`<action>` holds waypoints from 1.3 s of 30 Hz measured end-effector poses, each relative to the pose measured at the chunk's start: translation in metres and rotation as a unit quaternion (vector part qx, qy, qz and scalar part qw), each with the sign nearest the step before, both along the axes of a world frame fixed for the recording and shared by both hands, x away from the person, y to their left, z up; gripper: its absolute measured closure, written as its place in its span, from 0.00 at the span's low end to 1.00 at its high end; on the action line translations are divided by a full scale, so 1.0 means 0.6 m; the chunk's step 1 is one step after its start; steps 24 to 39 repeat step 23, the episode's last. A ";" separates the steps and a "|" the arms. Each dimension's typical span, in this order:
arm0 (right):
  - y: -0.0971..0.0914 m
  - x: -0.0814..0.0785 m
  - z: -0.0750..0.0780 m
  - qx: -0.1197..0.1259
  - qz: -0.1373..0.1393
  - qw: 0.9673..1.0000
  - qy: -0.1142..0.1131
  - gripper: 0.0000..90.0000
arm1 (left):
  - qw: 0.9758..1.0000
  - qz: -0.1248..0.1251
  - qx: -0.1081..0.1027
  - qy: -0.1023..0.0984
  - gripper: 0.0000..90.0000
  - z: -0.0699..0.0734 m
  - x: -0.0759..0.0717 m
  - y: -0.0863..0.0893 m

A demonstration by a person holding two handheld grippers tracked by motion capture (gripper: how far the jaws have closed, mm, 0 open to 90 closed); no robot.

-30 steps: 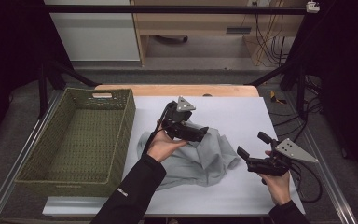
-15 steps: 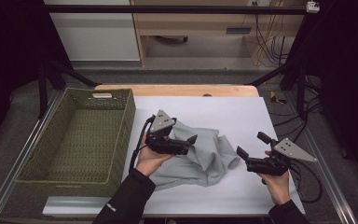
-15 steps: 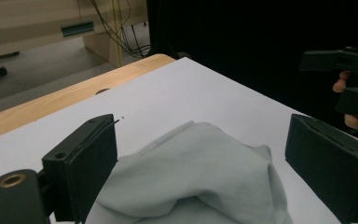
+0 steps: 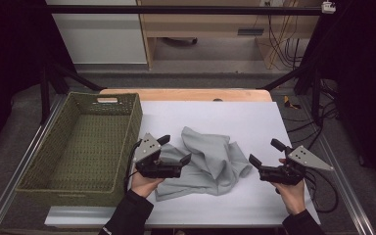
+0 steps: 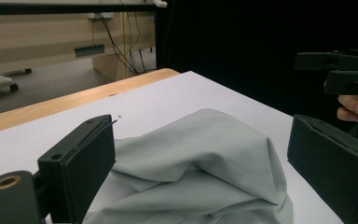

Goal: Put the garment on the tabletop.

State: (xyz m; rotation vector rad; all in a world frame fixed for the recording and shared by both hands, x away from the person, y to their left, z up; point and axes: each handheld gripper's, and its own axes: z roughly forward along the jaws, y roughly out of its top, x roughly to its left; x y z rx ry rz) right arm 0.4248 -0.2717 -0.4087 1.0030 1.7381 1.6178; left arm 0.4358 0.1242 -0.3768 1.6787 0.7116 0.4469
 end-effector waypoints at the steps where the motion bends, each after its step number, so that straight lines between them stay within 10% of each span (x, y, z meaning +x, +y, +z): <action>1: 0.000 0.000 -0.001 -0.003 0.001 1.000 -0.002 0.00 | 1.000 0.000 0.000 0.000 0.07 0.000 0.000 0.000; 12: 0.004 -0.001 -0.007 -0.011 0.008 1.000 0.004 0.00 | 0.999 0.023 -0.027 -0.009 0.06 -0.029 -0.013 0.038; 39: 0.004 0.001 -0.012 -0.011 0.016 1.000 0.007 0.00 | 1.000 0.023 -0.009 -0.005 0.06 -0.042 -0.013 0.038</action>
